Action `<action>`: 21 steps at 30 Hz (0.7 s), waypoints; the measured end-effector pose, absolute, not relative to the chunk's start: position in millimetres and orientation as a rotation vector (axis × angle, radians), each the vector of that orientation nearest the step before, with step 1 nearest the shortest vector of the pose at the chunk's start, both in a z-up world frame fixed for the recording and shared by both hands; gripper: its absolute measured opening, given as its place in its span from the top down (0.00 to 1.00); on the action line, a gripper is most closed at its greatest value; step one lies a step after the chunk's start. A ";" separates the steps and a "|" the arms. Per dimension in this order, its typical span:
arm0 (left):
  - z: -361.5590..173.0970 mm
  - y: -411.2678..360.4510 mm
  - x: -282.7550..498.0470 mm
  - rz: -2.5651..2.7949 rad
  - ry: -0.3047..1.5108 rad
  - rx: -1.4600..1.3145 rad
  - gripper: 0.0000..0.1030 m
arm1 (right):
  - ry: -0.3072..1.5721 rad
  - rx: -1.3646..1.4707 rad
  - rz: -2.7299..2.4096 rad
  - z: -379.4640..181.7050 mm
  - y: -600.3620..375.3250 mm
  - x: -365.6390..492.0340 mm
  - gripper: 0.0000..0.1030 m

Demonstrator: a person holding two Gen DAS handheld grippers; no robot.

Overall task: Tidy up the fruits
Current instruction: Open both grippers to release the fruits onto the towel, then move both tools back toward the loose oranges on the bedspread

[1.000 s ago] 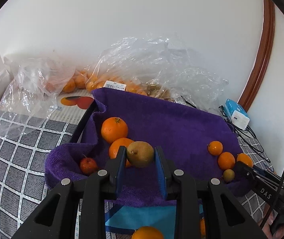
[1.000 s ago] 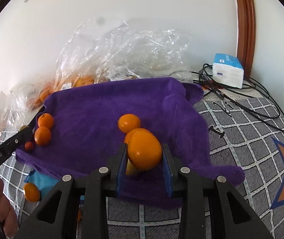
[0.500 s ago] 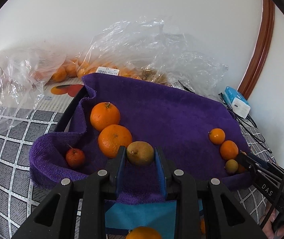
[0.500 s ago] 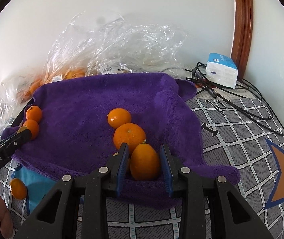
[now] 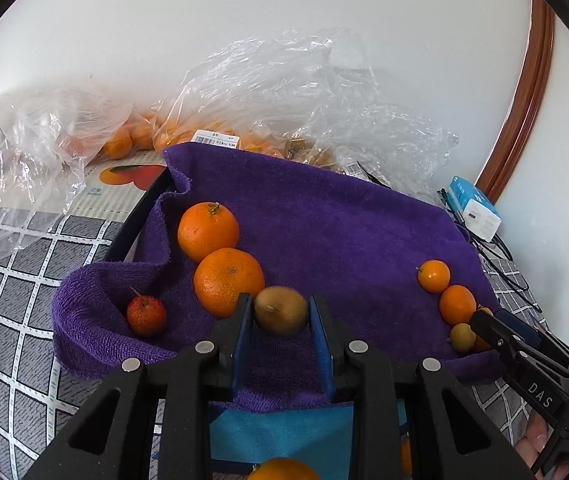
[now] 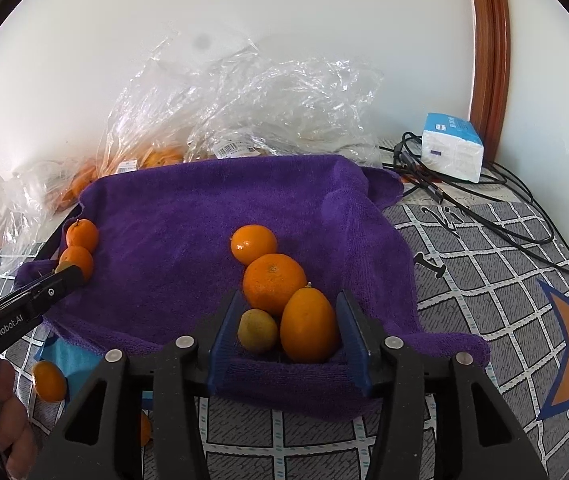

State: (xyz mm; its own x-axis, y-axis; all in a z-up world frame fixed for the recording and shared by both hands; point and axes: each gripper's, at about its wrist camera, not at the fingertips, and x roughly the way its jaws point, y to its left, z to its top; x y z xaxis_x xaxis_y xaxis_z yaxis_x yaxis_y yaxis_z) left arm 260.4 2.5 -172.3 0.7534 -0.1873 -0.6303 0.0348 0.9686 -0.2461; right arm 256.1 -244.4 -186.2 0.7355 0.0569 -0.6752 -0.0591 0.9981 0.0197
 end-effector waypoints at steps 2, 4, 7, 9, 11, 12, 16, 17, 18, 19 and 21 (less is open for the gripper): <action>-172.3 1.9 260.2 -0.124 0.708 -0.225 0.74 | 0.734 -0.004 0.064 -185.2 -243.4 255.2 0.49; -172.2 1.1 260.5 -0.120 0.709 -0.220 0.74 | 0.727 -0.001 0.063 -184.6 -243.9 254.4 0.48; -171.7 1.0 260.3 -0.121 0.707 -0.221 0.70 | 0.722 0.010 0.061 -183.7 -245.7 254.1 0.48; -170.9 1.5 260.0 -0.122 0.702 -0.226 0.65 | 0.720 0.021 0.059 -183.6 -247.8 254.2 0.47; -169.9 2.0 259.0 -0.122 0.695 -0.228 0.59 | 0.721 0.028 0.056 -184.1 -249.1 254.7 0.46; -169.2 2.7 258.2 -0.117 0.690 -0.229 0.54 | 0.724 0.027 0.054 -184.7 -249.0 255.1 0.46; -166.9 8.0 256.6 -0.105 0.676 -0.255 0.51 | 0.720 0.004 0.041 -183.9 -246.1 253.9 0.45; -166.6 9.8 256.1 -0.102 0.674 -0.265 0.50 | 0.712 -0.008 0.034 -182.8 -244.4 252.4 0.45; -165.9 12.0 255.7 -0.097 0.670 -0.276 0.50 | 0.705 -0.013 0.029 -181.9 -243.9 251.3 0.45; -165.2 14.0 254.8 -0.091 0.665 -0.285 0.50 | 0.698 -0.015 0.025 -181.2 -243.9 250.3 0.45; -161.6 17.9 250.5 -0.078 0.641 -0.299 0.50 | 0.690 -0.014 0.016 -179.6 -244.8 249.1 0.45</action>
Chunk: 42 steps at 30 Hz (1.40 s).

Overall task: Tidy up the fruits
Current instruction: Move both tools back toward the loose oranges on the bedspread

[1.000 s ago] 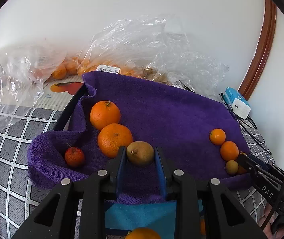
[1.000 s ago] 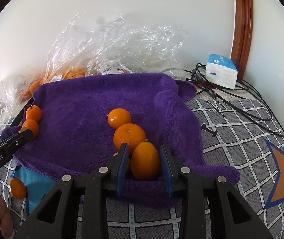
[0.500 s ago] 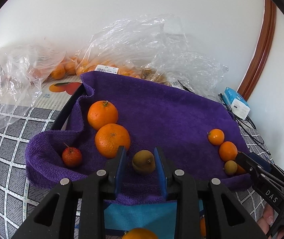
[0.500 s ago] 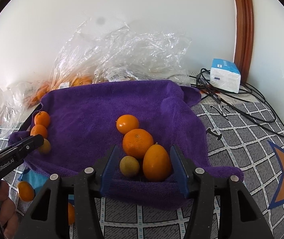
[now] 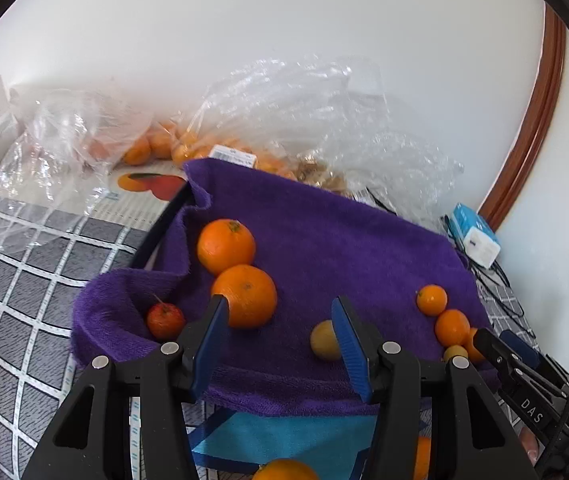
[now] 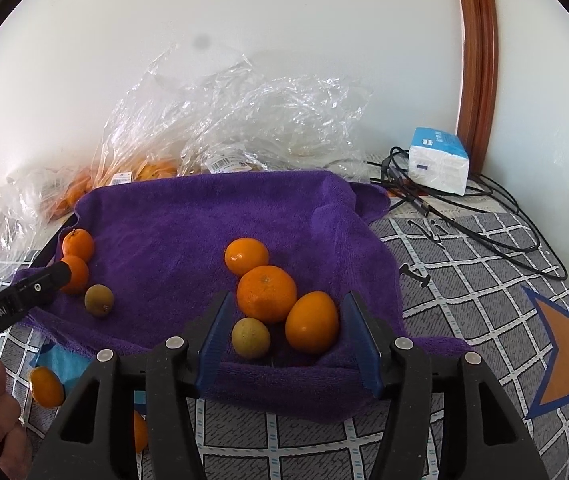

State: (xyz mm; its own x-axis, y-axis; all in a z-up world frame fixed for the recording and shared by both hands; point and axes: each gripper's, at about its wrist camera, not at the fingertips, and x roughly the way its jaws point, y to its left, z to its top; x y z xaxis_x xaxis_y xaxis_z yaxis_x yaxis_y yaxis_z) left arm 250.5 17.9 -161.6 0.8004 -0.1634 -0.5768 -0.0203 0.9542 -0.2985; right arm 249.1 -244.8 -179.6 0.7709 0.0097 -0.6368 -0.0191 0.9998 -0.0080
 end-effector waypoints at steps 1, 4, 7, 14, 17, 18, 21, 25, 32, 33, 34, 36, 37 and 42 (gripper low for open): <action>-159.3 18.8 248.2 -0.078 0.627 -0.301 0.49 | 0.684 -0.012 0.010 -177.7 -245.5 248.4 0.45; -151.5 20.4 241.1 -0.065 0.588 -0.295 0.47 | 0.661 -0.009 0.014 -171.1 -246.7 244.9 0.45; -145.2 24.0 240.1 -0.066 0.601 -0.311 0.47 | 0.642 -0.022 0.002 -161.0 -244.5 239.5 0.45; -126.8 37.1 226.9 -0.028 0.624 -0.301 0.47 | 0.651 -0.043 0.037 -141.3 -233.7 214.1 0.43; -128.4 42.7 213.3 -0.043 0.654 -0.288 0.47 | 0.685 -0.058 0.070 -144.9 -226.2 201.4 0.42; -129.3 43.7 208.1 -0.036 0.665 -0.263 0.47 | 0.695 -0.065 0.074 -147.3 -223.3 197.8 0.42; -133.5 48.4 190.9 -0.006 0.668 -0.168 0.47 | 0.725 -0.084 0.082 -157.5 -216.0 186.5 0.42; -146.4 64.2 172.8 0.040 0.682 -0.089 0.47 | 0.763 -0.056 0.114 -166.6 -211.8 174.7 0.42; -177.7 94.3 155.2 0.047 0.755 -0.191 0.47 | 0.800 -0.062 0.182 -177.7 -190.7 157.1 0.42; -178.8 97.2 155.8 0.037 0.769 -0.211 0.47 | 0.810 -0.056 0.199 -179.8 -187.5 156.4 0.42; -177.9 100.0 154.1 0.024 0.758 -0.232 0.47 | 0.816 -0.049 0.210 -181.3 -185.4 156.6 0.42; -176.5 101.9 148.2 0.028 0.721 -0.250 0.47 | 0.827 -0.044 0.208 -185.5 -181.7 160.5 0.42; -176.6 101.1 146.9 0.028 0.719 -0.247 0.47 | 0.834 -0.051 0.199 -187.6 -179.2 163.3 0.42; -178.0 95.6 147.5 0.015 0.727 -0.230 0.47 | 0.860 -0.055 0.216 -194.7 -170.2 180.0 0.45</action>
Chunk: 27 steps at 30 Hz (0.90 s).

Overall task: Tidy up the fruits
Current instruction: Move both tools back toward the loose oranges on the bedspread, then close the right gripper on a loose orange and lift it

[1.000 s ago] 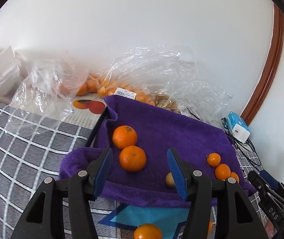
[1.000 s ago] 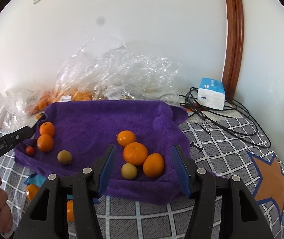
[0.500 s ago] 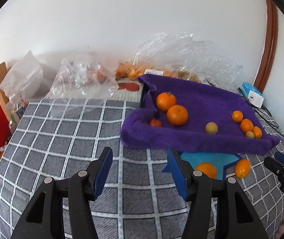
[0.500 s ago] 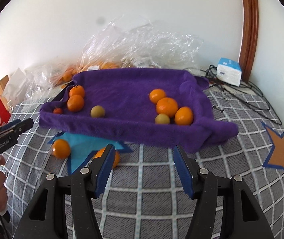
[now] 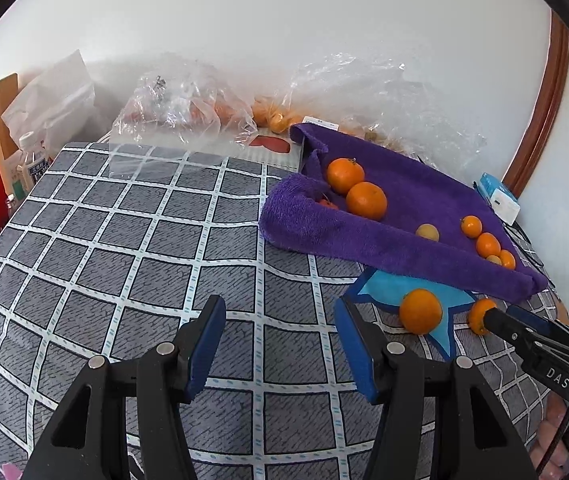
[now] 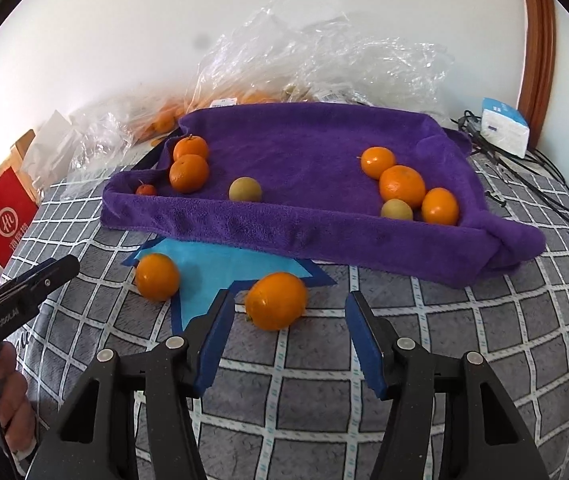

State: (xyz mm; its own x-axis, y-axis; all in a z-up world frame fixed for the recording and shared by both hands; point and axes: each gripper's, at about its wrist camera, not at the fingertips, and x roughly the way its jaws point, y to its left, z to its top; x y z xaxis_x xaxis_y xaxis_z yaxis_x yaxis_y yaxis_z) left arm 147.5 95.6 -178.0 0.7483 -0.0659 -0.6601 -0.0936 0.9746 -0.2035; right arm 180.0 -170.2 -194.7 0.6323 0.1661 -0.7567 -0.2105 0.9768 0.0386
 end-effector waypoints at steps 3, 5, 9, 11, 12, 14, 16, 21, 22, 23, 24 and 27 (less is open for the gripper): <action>-176.2 98.9 145.0 0.037 0.703 -0.245 0.47 | 0.882 -0.065 0.204 -201.4 -164.3 188.1 0.49; -176.1 101.8 144.0 0.031 0.693 -0.269 0.47 | 0.915 -0.069 0.213 -208.8 -160.3 192.8 0.56; -178.0 102.7 145.8 0.026 0.703 -0.282 0.47 | 0.904 -0.107 0.191 -212.4 -155.6 192.2 0.64; -178.5 102.7 146.5 0.026 0.706 -0.285 0.47 | 0.901 -0.086 0.193 -212.6 -158.7 192.2 0.65; -178.3 102.9 146.4 0.028 0.704 -0.284 0.47 | 0.898 -0.075 0.186 -212.0 -161.4 192.1 0.65; -177.6 102.2 145.7 0.019 0.697 -0.281 0.47 | 0.889 -0.040 0.184 -210.3 -168.2 191.5 0.65; -177.1 100.7 145.0 0.011 0.693 -0.276 0.47 | 0.879 -0.010 0.179 -206.7 -176.4 190.1 0.65; -180.8 102.6 148.7 0.020 0.722 -0.285 0.47 | 0.832 -0.070 0.119 -199.8 -185.8 183.2 0.65; -181.4 103.5 149.3 0.016 0.725 -0.290 0.47 | 0.828 -0.074 0.115 -198.9 -187.4 180.9 0.65; -181.8 104.2 149.6 0.015 0.726 -0.291 0.47 | 0.825 -0.074 0.115 -197.9 -189.6 179.0 0.65; -182.0 104.3 149.7 0.015 0.726 -0.292 0.47 | 0.822 -0.074 0.116 -197.2 -192.1 176.4 0.65; -182.5 103.8 150.2 0.018 0.732 -0.285 0.47 | 0.791 -0.096 0.106 -196.3 -199.7 166.5 0.65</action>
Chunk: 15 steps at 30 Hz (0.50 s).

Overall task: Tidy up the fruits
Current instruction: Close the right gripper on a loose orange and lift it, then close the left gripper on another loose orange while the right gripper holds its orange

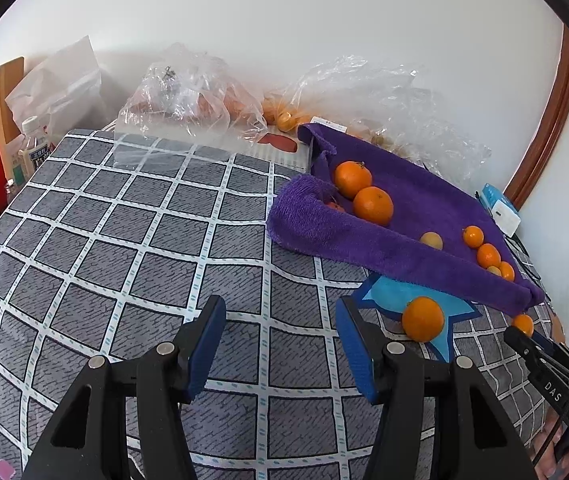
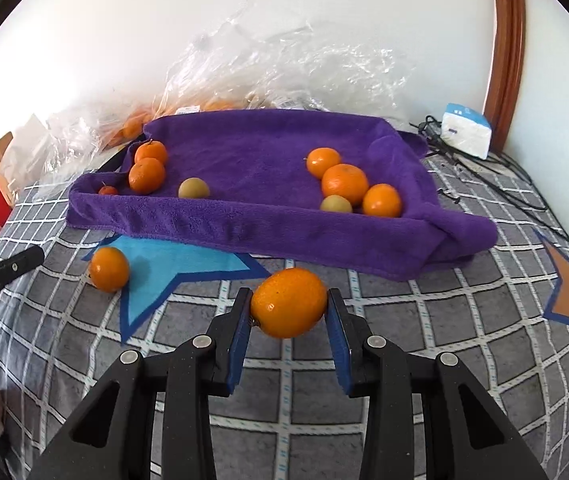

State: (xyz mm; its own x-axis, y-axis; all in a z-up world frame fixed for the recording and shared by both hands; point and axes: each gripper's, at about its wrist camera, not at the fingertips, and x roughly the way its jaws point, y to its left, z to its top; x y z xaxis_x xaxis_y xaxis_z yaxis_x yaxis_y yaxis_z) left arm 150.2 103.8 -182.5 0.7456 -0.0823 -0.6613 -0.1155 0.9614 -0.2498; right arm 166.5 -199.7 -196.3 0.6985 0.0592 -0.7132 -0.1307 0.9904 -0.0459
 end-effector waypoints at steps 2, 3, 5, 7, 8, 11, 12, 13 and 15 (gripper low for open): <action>-182.1 103.5 150.2 0.029 0.731 -0.276 0.47 | 0.782 -0.110 0.094 -197.3 -204.1 161.1 0.65; -182.0 103.4 150.5 0.032 0.732 -0.271 0.47 | 0.781 -0.107 0.096 -196.9 -206.5 159.3 0.65; -182.2 104.5 151.1 0.033 0.736 -0.273 0.47 | 0.773 -0.102 0.101 -195.5 -210.1 154.9 0.65; -182.8 105.4 150.6 0.035 0.738 -0.282 0.47 | 0.767 -0.102 0.101 -194.4 -212.6 153.2 0.65; -182.7 104.6 150.4 0.030 0.740 -0.279 0.47 | 0.767 -0.100 0.096 -194.1 -214.0 153.5 0.65; -179.6 96.0 148.3 -0.027 0.754 -0.270 0.49 | 0.758 -0.096 0.086 -191.6 -220.7 152.3 0.65; -177.8 91.5 147.6 -0.054 0.756 -0.269 0.48 | 0.756 -0.092 0.086 -191.4 -222.4 151.8 0.65; -175.5 85.1 147.2 -0.085 0.756 -0.263 0.47 | 0.757 -0.087 0.087 -191.3 -225.6 151.8 0.65; -171.8 69.7 149.6 -0.146 0.764 -0.245 0.47 | 0.759 -0.088 0.078 -193.1 -230.2 152.7 0.65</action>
State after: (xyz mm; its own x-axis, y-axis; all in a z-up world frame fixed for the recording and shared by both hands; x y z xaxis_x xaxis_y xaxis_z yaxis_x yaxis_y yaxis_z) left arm 149.6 69.7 -171.8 0.7139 -0.2185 -0.6652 0.0415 0.9616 -0.2712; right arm 152.7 -230.2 -193.1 0.7226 0.0388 -0.6901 -0.1024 0.9934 -0.0514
